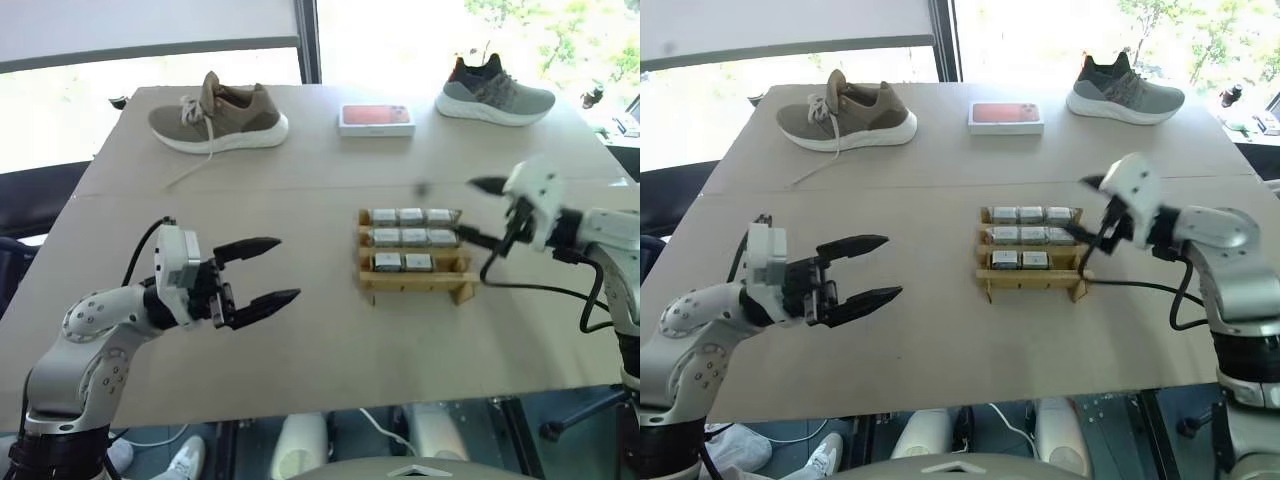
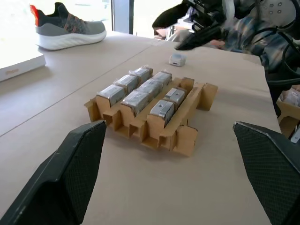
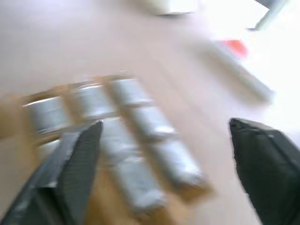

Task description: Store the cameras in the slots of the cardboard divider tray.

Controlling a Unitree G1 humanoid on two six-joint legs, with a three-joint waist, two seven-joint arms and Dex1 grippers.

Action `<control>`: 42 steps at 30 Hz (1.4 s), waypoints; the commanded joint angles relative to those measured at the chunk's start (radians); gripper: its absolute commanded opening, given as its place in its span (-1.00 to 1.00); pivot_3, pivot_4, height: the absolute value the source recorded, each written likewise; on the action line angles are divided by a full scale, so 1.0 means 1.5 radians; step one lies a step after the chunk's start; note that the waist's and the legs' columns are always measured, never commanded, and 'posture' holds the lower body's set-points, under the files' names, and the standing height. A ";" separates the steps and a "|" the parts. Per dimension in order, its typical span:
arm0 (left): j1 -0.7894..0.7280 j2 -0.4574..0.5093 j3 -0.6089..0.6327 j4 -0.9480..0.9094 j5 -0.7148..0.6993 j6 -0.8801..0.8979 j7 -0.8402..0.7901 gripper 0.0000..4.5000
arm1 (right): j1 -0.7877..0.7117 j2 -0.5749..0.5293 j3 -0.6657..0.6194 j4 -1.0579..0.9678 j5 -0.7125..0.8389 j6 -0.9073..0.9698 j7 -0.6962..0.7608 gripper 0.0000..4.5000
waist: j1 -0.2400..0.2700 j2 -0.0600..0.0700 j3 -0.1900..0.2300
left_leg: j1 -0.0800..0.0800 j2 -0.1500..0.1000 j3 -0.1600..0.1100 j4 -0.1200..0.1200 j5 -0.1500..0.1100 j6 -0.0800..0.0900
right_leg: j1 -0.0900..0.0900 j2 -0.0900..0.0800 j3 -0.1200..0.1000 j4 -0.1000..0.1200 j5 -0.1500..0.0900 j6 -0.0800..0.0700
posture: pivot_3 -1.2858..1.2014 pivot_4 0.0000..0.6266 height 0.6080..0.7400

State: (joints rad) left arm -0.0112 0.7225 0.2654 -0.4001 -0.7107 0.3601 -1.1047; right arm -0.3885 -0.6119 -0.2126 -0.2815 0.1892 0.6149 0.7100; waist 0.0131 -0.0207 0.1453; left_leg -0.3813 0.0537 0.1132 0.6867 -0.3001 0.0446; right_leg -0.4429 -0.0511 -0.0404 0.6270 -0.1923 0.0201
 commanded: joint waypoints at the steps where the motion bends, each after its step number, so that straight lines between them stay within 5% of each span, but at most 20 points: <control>1: -0.027 -0.002 -0.013 0.008 -0.005 -0.005 -0.006 1.00 | 0.011 0.008 -0.064 0.046 -0.074 0.067 -0.174 0.98 | 0.000 0.000 0.000 | 0.000 0.000 0.001 0.000 0.000 0.000 | 0.000 0.000 0.000 0.000 0.000 0.000 | 0.03 -0.52 1.00; 8: -0.071 0.001 -0.032 0.037 -0.002 -0.005 -0.019 1.00 | -0.047 0.027 -0.090 0.253 -0.067 0.068 -0.266 0.98 | -0.016 0.000 0.000 | 0.001 0.000 0.002 0.000 0.000 0.000 | 0.000 0.001 0.002 0.000 0.000 0.000 | 0.03 -0.52 1.00; 18: -0.048 0.009 -0.012 0.016 -0.006 -0.004 -0.013 1.00 | -0.103 0.012 -0.086 0.431 -0.025 0.049 -0.238 0.98 | -0.019 0.001 0.000 | 0.001 0.000 0.002 -0.002 0.000 0.000 | -0.001 0.001 0.003 -0.001 0.000 0.000 | 0.03 -0.52 1.00; 21: -0.044 0.011 -0.014 0.011 0.002 -0.010 -0.011 1.00 | -0.113 0.013 -0.081 0.462 -0.023 0.027 -0.235 0.62 | -0.018 0.001 0.000 | 0.001 0.000 0.002 -0.001 0.000 0.000 | -0.001 0.001 0.003 0.000 0.000 0.000 | 0.03 -0.52 1.00; 23: -0.048 0.011 -0.015 0.009 0.002 -0.008 -0.008 1.00 | -0.113 0.008 -0.070 0.474 -0.032 0.004 -0.233 0.11 | -0.018 0.001 0.000 | 0.001 0.000 0.002 -0.001 0.000 0.000 | -0.001 0.001 0.003 0.000 0.000 0.000 | 0.03 -0.52 1.00; 25: -0.054 0.012 -0.018 0.007 0.001 -0.004 -0.002 1.00 | -0.112 0.007 -0.067 0.479 -0.032 -0.008 -0.232 -0.14 | -0.018 0.001 0.000 | 0.001 0.000 0.002 -0.001 0.000 0.000 | -0.001 0.001 0.003 0.000 0.000 0.000 | 0.03 -0.52 1.00; 32: -0.130 0.015 -0.036 -0.047 -0.085 0.214 0.185 1.00 | -0.008 -0.035 -0.012 0.282 -0.067 -0.138 -0.174 -0.16 | -0.015 0.001 0.001 | 0.001 0.000 0.000 -0.002 0.000 0.000 | -0.001 0.001 0.004 0.000 0.000 0.000 | 0.03 -0.52 1.00; 36: -0.254 0.031 -0.037 0.003 -0.293 0.464 0.304 1.00 | 0.073 -0.081 0.067 0.031 -0.082 -0.222 -0.084 -0.16 | -0.020 0.002 0.001 | 0.000 0.000 -0.002 -0.001 0.000 0.000 | -0.001 0.001 0.004 0.000 0.000 0.001 | 0.03 -0.52 1.00; 42: -0.409 -0.077 -0.063 0.135 -0.423 0.589 0.470 1.00 | -0.025 -0.002 0.256 -0.156 -0.100 -0.209 -0.047 -0.16 | -0.024 0.001 0.002 | 0.003 0.001 -0.002 -0.001 0.002 -0.003 | 0.000 0.003 0.004 0.002 -0.001 0.002 | 0.03 -0.52 1.00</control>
State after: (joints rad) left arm -0.5973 0.6235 0.1681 -0.2235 -1.2974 1.2203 -0.4559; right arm -0.3904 -0.6223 0.1425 -0.4645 0.0555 0.3122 0.6285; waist -0.0236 -0.0188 0.1476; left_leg -0.3774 0.0544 0.1092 0.6854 -0.2970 0.0402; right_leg -0.4427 -0.0475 -0.0362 0.6310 -0.1922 0.0215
